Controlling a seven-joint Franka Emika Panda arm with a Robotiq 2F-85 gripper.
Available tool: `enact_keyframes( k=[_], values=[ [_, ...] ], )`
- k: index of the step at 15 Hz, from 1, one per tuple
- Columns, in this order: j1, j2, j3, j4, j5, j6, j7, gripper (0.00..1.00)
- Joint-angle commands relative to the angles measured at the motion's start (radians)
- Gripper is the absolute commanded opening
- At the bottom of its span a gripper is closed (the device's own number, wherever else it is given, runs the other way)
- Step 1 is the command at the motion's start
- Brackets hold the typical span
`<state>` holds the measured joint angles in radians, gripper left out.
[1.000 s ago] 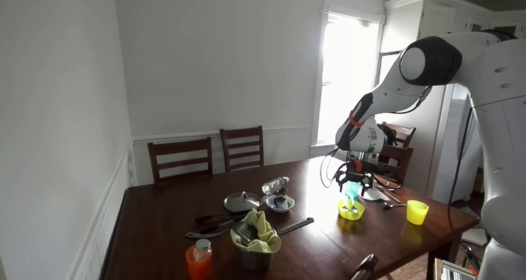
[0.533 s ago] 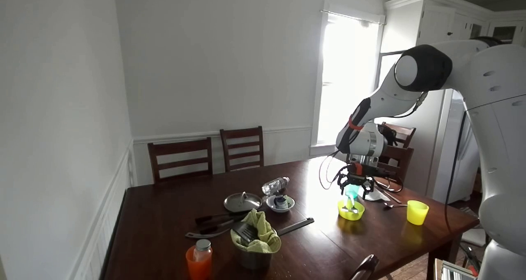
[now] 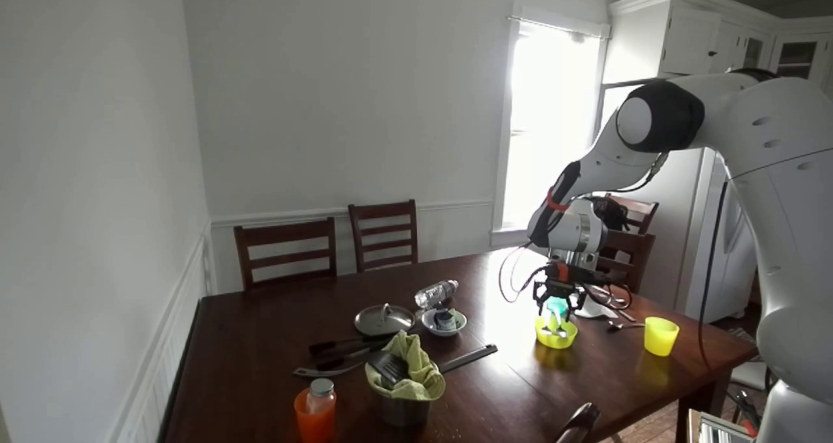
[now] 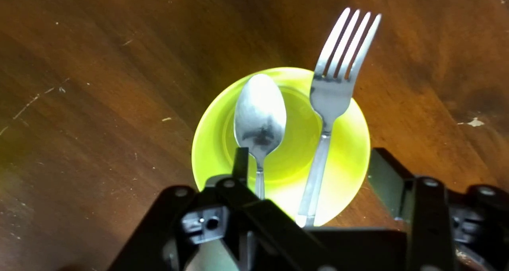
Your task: Stack the spoon and fork on the bowl
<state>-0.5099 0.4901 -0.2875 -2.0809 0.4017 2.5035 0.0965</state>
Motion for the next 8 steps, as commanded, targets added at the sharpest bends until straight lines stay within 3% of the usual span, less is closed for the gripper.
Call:
enact_keyframes(
  k=[1, 4, 8],
  values=[
    [-0.030, 0.028, 0.023, 0.037, 0.040, -0.009, -0.029, 0.50],
    [-0.033, 0.040, 0.027, 0.046, 0.041, -0.005, -0.031, 0.46],
    [-0.039, 0.054, 0.035, 0.060, 0.044, -0.011, -0.031, 0.54]
  ],
)
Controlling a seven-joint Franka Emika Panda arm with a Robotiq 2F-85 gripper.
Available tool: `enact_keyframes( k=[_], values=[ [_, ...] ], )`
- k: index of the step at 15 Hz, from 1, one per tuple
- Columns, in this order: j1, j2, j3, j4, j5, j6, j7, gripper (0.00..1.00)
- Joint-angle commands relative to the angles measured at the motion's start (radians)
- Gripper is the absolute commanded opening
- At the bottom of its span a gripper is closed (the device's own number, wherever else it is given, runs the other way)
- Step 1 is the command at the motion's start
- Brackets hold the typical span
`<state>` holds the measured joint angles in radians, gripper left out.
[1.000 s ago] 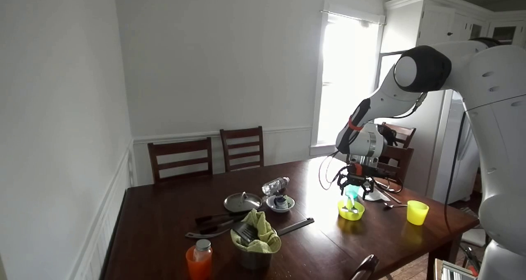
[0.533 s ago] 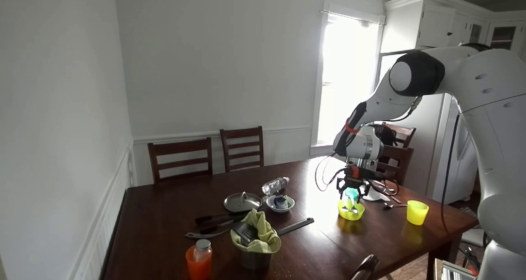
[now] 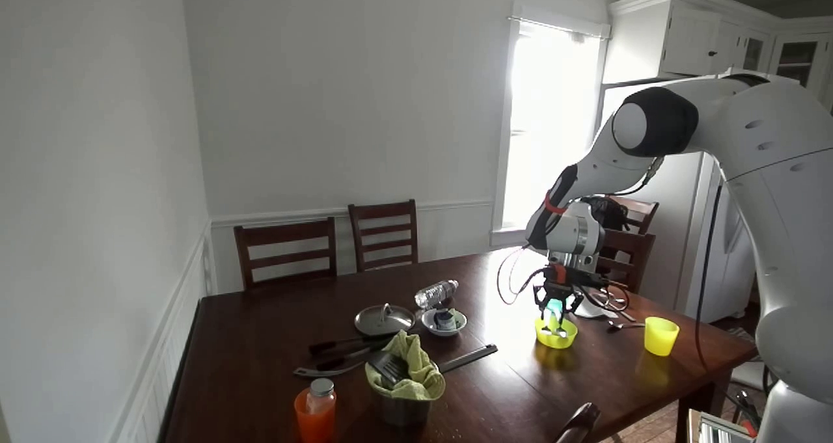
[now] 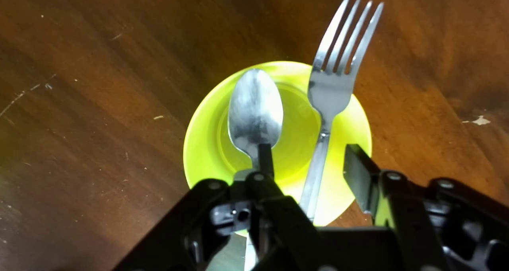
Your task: Stack the spoon and fork on the bowl
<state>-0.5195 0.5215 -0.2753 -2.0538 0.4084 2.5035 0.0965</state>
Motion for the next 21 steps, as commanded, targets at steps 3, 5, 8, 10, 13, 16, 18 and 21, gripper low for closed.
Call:
enact_keyframes(
  k=[3, 5, 8, 10, 13, 16, 18, 21],
  values=[
    [-0.033, 0.030, 0.028, 0.041, 0.043, -0.011, -0.031, 0.54],
    [-0.036, 0.035, 0.032, 0.047, 0.047, -0.013, -0.033, 0.52],
    [-0.043, 0.044, 0.039, 0.056, 0.057, -0.016, -0.035, 0.46],
    [-0.047, 0.046, 0.042, 0.060, 0.062, -0.016, -0.036, 0.46],
    [-0.049, 0.048, 0.044, 0.060, 0.061, -0.014, -0.036, 0.45],
    [-0.051, 0.051, 0.047, 0.061, 0.062, -0.013, -0.035, 0.43],
    [-0.053, 0.053, 0.050, 0.063, 0.064, -0.012, -0.036, 0.42],
    [-0.054, 0.059, 0.054, 0.068, 0.064, -0.013, -0.035, 0.39]
  ],
)
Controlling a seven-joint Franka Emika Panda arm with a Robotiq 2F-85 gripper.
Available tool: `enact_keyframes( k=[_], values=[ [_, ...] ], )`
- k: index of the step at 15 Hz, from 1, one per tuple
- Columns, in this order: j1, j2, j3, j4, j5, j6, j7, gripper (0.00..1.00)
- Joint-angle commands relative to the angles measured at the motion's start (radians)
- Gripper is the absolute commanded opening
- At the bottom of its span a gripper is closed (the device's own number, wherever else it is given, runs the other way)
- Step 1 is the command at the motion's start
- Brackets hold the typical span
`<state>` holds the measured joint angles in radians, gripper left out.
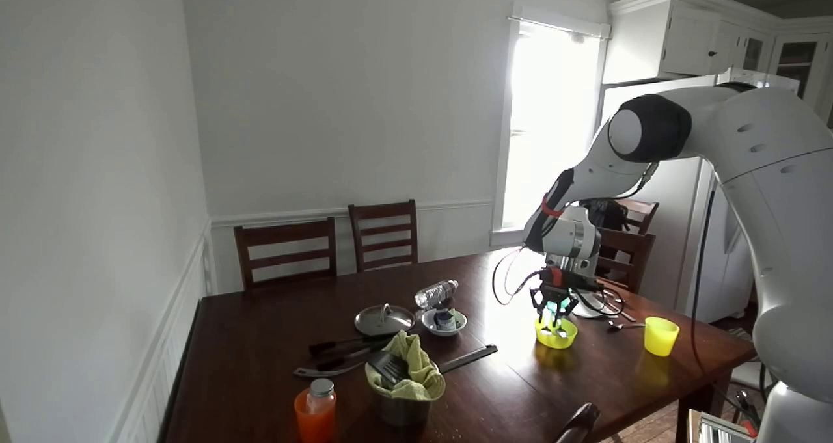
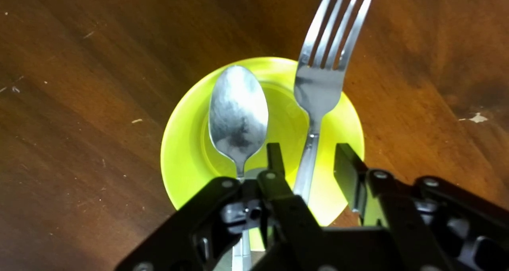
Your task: Stack the spoon and fork on the bowl
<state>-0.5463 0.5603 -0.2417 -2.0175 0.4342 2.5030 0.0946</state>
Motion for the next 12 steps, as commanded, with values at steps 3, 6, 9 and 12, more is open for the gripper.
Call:
enact_keyframes(
  k=[3, 6, 9, 12],
  values=[
    [-0.029, 0.025, 0.023, 0.038, 0.041, -0.012, -0.033, 0.33],
    [-0.030, 0.027, 0.025, 0.040, 0.045, -0.013, -0.033, 0.26],
    [-0.031, 0.026, 0.026, 0.040, 0.049, -0.012, -0.034, 0.13],
    [-0.032, 0.018, 0.028, 0.037, 0.055, -0.015, -0.037, 0.02]
  ],
)
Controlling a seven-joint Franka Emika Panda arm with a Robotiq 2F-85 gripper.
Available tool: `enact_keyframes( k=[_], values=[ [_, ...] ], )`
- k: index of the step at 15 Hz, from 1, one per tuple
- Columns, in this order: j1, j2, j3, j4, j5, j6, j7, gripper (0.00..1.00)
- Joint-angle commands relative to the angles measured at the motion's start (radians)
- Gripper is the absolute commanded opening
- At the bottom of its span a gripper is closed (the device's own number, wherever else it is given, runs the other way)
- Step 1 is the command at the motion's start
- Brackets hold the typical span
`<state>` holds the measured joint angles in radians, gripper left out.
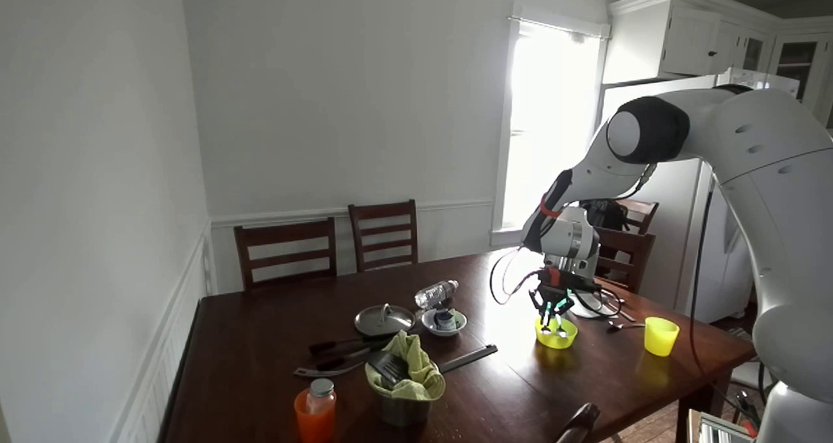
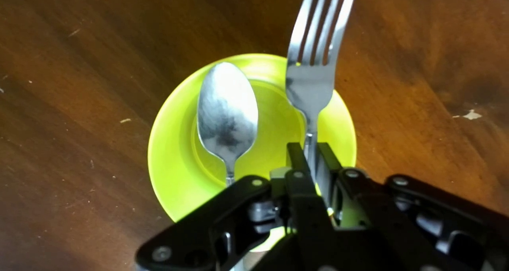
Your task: Stack the spoon and fork on the bowl
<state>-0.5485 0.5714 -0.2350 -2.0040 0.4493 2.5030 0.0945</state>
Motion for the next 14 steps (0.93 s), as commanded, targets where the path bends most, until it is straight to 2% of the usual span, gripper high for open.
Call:
enact_keyframes(
  k=[1, 10, 14],
  values=[
    [-0.030, 0.001, 0.021, 0.021, 0.041, -0.017, -0.037, 0.02],
    [-0.030, -0.082, 0.000, -0.005, 0.027, -0.036, -0.041, 0.03],
    [-0.002, -0.106, -0.038, -0.039, 0.012, 0.057, 0.006, 0.03]
  ],
)
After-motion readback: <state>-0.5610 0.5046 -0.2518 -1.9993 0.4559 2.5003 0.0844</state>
